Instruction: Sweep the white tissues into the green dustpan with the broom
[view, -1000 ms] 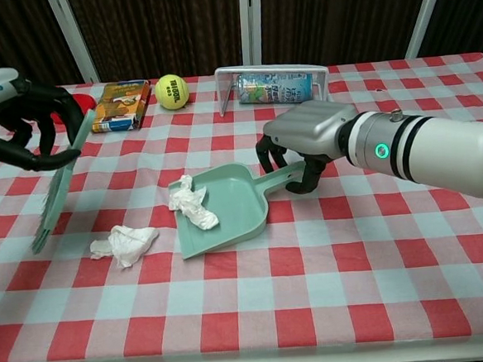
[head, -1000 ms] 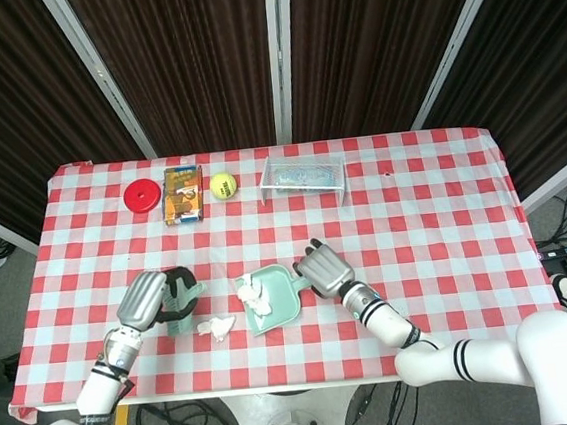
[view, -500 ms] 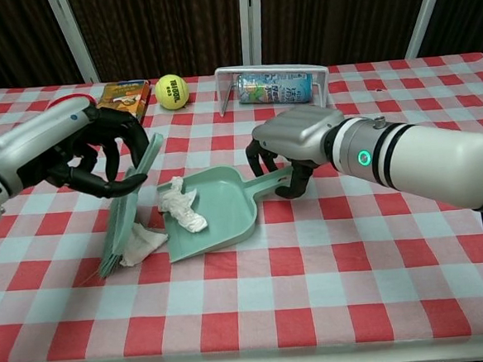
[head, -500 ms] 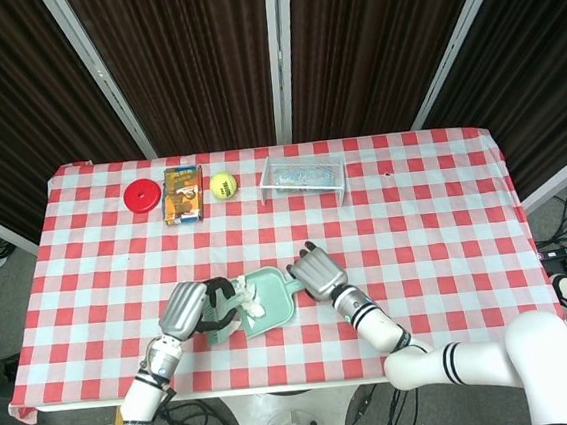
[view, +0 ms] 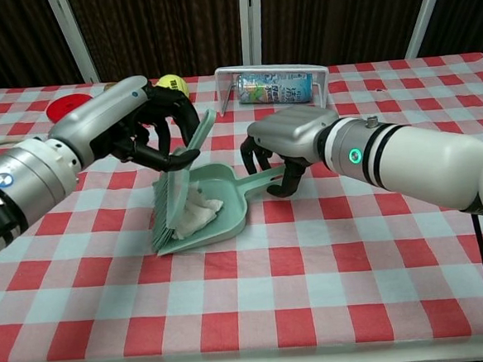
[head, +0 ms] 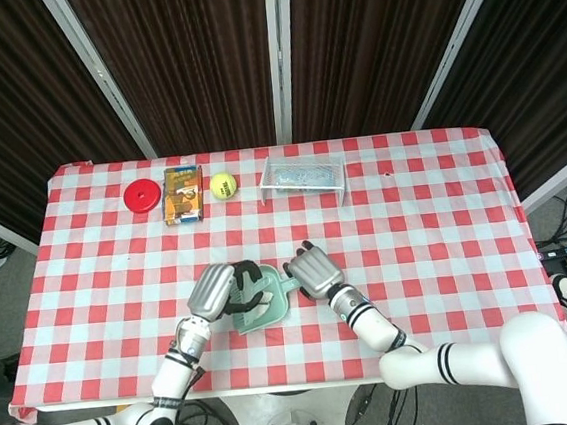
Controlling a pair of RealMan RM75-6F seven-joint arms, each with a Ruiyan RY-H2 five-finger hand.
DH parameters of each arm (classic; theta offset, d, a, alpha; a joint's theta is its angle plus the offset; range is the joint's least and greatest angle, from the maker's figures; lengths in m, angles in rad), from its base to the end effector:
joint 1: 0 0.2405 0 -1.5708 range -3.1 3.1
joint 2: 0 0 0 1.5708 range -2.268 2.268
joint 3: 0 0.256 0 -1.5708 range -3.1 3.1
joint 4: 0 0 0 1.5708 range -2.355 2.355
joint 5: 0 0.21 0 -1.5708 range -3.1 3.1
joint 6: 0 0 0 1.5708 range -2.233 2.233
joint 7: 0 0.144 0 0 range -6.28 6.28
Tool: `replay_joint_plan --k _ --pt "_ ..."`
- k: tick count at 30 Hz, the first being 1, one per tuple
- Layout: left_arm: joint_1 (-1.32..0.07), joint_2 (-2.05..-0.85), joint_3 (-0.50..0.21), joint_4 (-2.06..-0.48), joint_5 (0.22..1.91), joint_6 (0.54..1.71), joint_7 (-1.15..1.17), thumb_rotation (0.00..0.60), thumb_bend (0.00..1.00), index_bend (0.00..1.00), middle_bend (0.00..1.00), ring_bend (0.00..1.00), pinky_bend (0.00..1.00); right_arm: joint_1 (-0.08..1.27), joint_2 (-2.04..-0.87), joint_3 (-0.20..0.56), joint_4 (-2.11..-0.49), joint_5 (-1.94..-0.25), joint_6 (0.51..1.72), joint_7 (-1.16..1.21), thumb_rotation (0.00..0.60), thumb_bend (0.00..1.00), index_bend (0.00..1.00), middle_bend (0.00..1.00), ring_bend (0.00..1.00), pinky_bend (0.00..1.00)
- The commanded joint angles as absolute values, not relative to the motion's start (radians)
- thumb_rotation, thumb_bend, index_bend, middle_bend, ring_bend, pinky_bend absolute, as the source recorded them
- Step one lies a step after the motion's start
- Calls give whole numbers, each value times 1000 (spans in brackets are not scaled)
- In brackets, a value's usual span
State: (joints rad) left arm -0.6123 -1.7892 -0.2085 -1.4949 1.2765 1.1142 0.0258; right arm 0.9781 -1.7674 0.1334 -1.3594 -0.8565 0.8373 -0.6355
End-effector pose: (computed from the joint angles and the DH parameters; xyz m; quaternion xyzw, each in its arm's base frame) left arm -0.1070 0.2913 -0.0603 -0.6176 -0.5138 -0.5187 0.2924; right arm -0.0855 -0.3382 -0.1018 0.8309 -0.3190 0.2803 0.3596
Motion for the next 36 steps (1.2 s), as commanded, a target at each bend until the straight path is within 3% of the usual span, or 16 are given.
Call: replay_joint_plan --k 1,14,20,26,36 --pt "-630 -1804 -229 -1484 1271 1104 26 600 456 552 540 594 869 978 -1770 136 -1354 -858 839 -629 600 527 668 550 273 161" --pt "-641 -1764 -245 -1488 1315 1138 23 600 458 548 535 579 869 965 -1768 138 -1328 -861 851 -605 600 523 633 546 262 154" --pt "-596 -1673 -227 -1518 1334 1178 -8 600 471 545 534 572 868 962 -1771 138 -1327 -858 857 -609 600 311 473 478 245 147" --pt "-562 -1575 -207 -1512 1303 1166 22 600 472 534 527 562 868 959 -1772 137 -1329 -861 863 -613 600 167 388 435 228 143" --pt "-615 -1485 -173 -1473 1150 1008 281 600 472 508 512 548 866 944 -1736 137 -1394 -861 904 -637 600 90 296 349 189 134"
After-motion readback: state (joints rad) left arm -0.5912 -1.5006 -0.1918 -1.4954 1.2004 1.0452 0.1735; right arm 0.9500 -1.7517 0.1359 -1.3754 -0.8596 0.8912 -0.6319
